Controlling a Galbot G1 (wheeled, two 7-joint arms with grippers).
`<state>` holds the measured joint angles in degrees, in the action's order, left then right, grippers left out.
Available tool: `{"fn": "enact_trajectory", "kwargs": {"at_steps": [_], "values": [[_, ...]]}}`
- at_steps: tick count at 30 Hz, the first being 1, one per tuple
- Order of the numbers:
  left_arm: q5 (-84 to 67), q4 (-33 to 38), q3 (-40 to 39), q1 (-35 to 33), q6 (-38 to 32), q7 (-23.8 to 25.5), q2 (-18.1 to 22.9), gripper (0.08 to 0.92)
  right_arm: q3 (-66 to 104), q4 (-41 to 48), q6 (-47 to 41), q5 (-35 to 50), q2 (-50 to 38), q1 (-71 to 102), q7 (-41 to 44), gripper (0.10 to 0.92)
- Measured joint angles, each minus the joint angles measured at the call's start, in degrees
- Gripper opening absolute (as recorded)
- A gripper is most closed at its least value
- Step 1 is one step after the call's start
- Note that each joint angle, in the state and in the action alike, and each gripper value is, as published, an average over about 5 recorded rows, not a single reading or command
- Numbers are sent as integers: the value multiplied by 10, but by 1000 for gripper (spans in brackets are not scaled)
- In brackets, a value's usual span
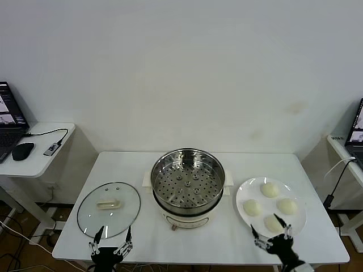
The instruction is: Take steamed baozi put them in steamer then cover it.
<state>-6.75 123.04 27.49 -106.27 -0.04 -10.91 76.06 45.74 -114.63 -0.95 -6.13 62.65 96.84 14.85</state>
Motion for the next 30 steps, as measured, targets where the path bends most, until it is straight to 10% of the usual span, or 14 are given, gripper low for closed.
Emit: {"fn": "enact_trajectory", "kwargs": {"at_steps": [30], "values": [[45,4,9,0,10,4,-2,823,-257,228,-90,-60,-364,-425,395,823]]}}
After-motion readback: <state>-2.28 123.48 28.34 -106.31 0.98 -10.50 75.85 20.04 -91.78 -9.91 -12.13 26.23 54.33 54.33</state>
